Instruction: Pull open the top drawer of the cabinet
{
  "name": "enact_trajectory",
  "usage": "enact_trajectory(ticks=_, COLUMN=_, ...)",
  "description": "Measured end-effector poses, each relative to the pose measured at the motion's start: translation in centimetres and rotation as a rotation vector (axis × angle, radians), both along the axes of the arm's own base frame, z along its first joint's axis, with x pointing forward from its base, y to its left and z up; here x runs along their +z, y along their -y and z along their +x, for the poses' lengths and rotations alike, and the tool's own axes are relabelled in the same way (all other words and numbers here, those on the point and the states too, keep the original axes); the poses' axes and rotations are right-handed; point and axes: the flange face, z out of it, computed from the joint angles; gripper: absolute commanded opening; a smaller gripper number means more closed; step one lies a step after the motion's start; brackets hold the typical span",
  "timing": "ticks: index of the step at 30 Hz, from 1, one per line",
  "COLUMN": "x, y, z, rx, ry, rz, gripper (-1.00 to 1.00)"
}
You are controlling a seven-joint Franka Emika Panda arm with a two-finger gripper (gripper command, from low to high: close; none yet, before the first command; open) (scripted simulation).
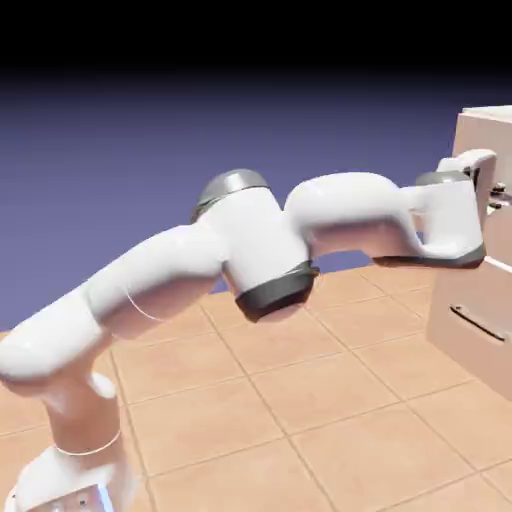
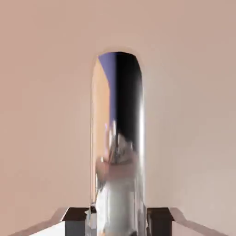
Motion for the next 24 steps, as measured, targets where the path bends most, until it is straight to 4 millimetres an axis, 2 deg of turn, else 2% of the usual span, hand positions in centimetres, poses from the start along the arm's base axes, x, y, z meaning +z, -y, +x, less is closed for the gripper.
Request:
enact_trajectory(ticks=7, x=0.0, y=0.0, z=-4.8, rx=0.000, ry=0.000, rz=0.000, gripper=-1.00)
enact_trajectory(ticks=24, x=0.0, y=0.0, z=-18.4, rx=-0.001, ry=-0.001, rz=0.001, gripper=-1.00)
